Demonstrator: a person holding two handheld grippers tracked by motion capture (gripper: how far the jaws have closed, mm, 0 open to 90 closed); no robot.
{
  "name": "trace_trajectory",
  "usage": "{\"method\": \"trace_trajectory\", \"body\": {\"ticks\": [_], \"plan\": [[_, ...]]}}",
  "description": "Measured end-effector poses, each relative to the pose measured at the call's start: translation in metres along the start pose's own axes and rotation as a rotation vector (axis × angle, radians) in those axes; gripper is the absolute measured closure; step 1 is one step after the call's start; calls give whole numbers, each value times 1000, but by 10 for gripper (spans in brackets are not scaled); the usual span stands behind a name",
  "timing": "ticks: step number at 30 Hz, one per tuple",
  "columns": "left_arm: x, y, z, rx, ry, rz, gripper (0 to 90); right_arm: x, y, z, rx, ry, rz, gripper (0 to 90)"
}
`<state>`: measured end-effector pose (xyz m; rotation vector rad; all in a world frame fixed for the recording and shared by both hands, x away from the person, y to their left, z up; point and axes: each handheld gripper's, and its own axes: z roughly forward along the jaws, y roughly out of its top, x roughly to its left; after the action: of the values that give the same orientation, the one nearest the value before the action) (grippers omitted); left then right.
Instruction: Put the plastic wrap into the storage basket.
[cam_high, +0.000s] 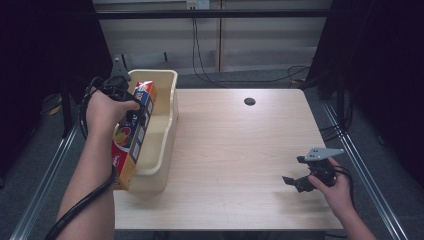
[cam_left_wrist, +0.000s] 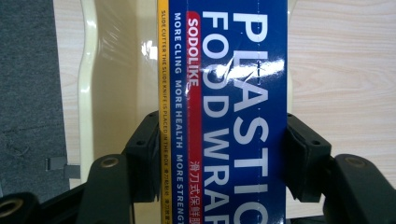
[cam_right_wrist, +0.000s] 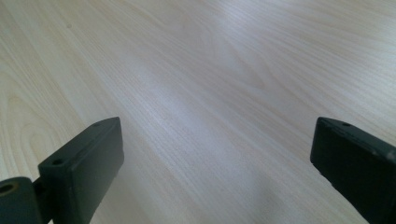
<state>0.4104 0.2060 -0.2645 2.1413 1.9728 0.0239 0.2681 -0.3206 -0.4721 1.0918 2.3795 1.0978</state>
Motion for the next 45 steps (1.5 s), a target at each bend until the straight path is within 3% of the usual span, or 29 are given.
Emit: {"method": "trace_trajectory", "body": {"ticks": [29, 45], "plan": [[6, -4, 30, 47, -11, -14, 406, 1, 0, 1, 4, 3, -9, 24], [8, -5, 36, 68, -13, -20, 405, 2, 0, 2, 9, 2, -9, 24]]}}
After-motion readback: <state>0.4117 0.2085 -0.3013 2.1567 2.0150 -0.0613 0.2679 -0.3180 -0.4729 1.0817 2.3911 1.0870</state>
